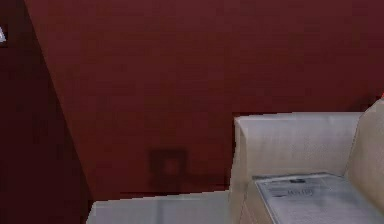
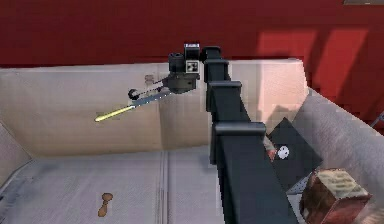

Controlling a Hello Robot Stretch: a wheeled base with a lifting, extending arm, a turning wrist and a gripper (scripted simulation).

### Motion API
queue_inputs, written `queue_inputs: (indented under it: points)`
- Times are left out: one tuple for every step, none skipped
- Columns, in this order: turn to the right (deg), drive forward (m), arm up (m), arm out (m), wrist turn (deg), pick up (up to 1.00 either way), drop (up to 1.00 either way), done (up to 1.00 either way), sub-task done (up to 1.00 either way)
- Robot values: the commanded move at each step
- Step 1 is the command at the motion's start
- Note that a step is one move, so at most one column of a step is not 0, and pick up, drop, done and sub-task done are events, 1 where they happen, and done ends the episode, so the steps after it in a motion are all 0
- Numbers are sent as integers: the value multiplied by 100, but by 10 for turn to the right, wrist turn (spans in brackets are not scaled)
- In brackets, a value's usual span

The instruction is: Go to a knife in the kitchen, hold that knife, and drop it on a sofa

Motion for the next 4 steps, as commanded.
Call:
queue_inputs:
  points:
    - [0,0,0,0,300,0,0,0,0]
    - [0,0,-24,0,0,0,0,0,0]
    - [0,0,-32,0,0,0,0,0,0]
    - [0,0,0,0,0,0,100,0,0]
